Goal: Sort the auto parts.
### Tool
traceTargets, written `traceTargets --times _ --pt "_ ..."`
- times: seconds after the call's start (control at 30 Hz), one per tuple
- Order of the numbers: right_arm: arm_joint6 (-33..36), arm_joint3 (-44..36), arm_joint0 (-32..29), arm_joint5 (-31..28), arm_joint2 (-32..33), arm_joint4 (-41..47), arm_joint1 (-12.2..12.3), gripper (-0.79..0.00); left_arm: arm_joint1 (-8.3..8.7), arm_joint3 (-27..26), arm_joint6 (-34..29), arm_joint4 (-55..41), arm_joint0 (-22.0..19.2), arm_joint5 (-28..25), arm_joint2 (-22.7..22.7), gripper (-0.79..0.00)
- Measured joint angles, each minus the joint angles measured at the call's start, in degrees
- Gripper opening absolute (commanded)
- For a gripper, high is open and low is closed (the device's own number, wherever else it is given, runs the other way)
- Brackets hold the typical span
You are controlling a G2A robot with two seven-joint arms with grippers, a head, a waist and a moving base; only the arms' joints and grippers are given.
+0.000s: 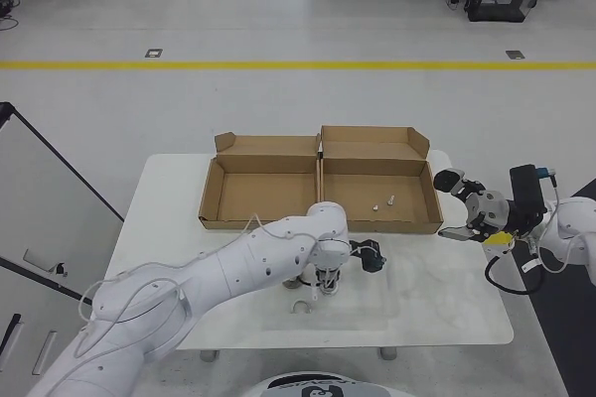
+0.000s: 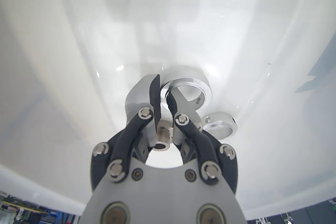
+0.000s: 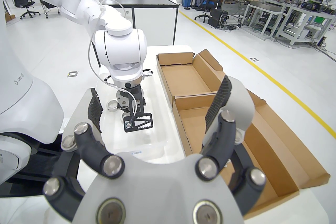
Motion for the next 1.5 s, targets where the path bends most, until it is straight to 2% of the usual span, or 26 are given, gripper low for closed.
traceTargets --times 0.3,0.53,0.7,0.93,1.07,1.33,1.5 --pt "0.0 0.0 0.0 0.0 0.0 0.0 0.0 0.0 2.91 -10.1 -3.1 -1.0 -1.7 3.1 -2.5 -0.785" --pt "0.0 0.0 0.0 0.0 0.0 0.0 0.0 0.0 7.32 -19.4 -5.0 2.0 -0.7 5.0 -7.0 -0.785" --pt "0.0 0.0 0.0 0.0 0.0 0.0 0.0 0.0 11.69 -25.0 -3.3 3.4 0.6 3.3 -11.4 -0.785" --pt "0.0 0.0 0.0 0.0 0.0 0.0 0.0 0.0 19.01 -31.5 3.0 2.7 4.0 -3.0 -21.1 -0.785" --pt "0.0 0.0 0.0 0.0 0.0 0.0 0.0 0.0 22.87 -32.8 7.6 1.4 6.6 -7.7 -26.1 -0.785" --pt "0.0 0.0 0.0 0.0 0.0 0.0 0.0 0.0 29.73 -29.6 22.3 -1.6 11.0 -22.4 -34.3 -0.785" --pt "0.0 0.0 0.0 0.0 0.0 0.0 0.0 0.0 32.8 -26.5 31.1 -2.4 12.6 -31.1 -37.3 -0.785"
